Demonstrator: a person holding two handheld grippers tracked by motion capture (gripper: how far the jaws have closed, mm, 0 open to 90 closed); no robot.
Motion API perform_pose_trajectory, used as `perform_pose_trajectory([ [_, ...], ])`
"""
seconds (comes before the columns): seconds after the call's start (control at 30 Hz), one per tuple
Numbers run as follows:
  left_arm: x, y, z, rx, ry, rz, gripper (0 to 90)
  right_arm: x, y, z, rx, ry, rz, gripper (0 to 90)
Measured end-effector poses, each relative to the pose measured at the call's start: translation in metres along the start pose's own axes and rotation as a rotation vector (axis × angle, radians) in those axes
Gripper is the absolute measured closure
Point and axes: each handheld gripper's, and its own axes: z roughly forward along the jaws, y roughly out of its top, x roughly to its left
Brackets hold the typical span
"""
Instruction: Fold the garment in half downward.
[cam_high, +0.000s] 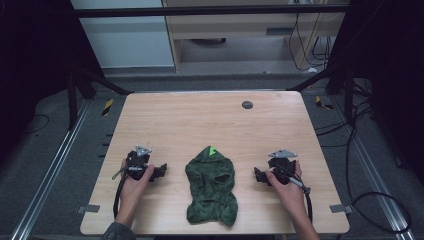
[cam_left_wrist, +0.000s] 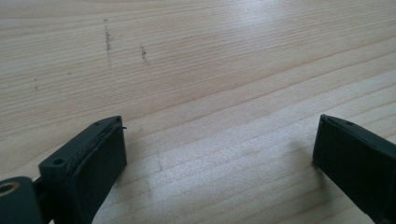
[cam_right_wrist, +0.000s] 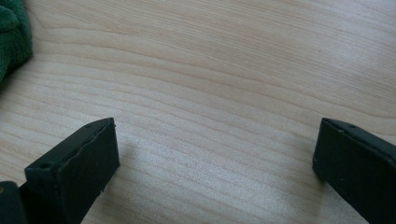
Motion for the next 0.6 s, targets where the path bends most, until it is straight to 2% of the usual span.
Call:
perform_pose_trajectory([
  [0.17, -0.007, 0.001, -0.001, 0.003, -0.031, 0.028, 3.1, 0.000, 0.000, -0.001, 0.000, 0.002, 0.006, 1.4],
  [0.2, -0.008, 0.001, -0.002, 0.001, -0.040, 0.033, 3.4, 0.000, 0.000, -0.001, -0.004, 0.001, 0.003, 2.9],
  [0.23, -0.012, 0.003, -0.004, -0.004, -0.056, 0.044, 4.3, 0.001, -0.001, -0.003, -0.008, 0.004, 0.005, 9.2],
  [0.27, -0.012, 0.003, -0.004, -0.004, -0.056, 0.044, 4.8, 0.001, -0.001, -0.003, -0.008, 0.004, 0.005, 9.2],
  [0.3, -0.015, 0.004, -0.005, -0.011, -0.068, 0.046, 4.8, 0.001, 0.000, -0.006, -0.010, 0.019, 0.016, 12.5],
  [0.33, -0.018, 0.005, -0.007, -0.005, -0.079, 0.066, 5.1, 0.002, 0.001, -0.007, -0.012, 0.037, 0.016, 14.0],
  [0.37, -0.021, 0.010, -0.009, -0.010, -0.096, 0.083, 5.5, 0.005, 0.005, -0.009, -0.005, 0.064, 0.010, 20.1],
  [0.43, -0.023, 0.012, -0.010, -0.017, -0.109, 0.080, 7.4, 0.007, 0.007, -0.010, -0.002, 0.071, -0.002, 21.6],
  [0.5, -0.026, 0.019, -0.011, -0.005, -0.134, 0.102, 7.8, 0.016, 0.015, -0.014, 0.003, 0.107, -0.039, 29.9],
  [0.6, -0.029, 0.025, -0.011, 0.004, -0.158, 0.117, 9.4, 0.021, 0.021, -0.015, 0.011, 0.135, -0.070, 33.9],
])
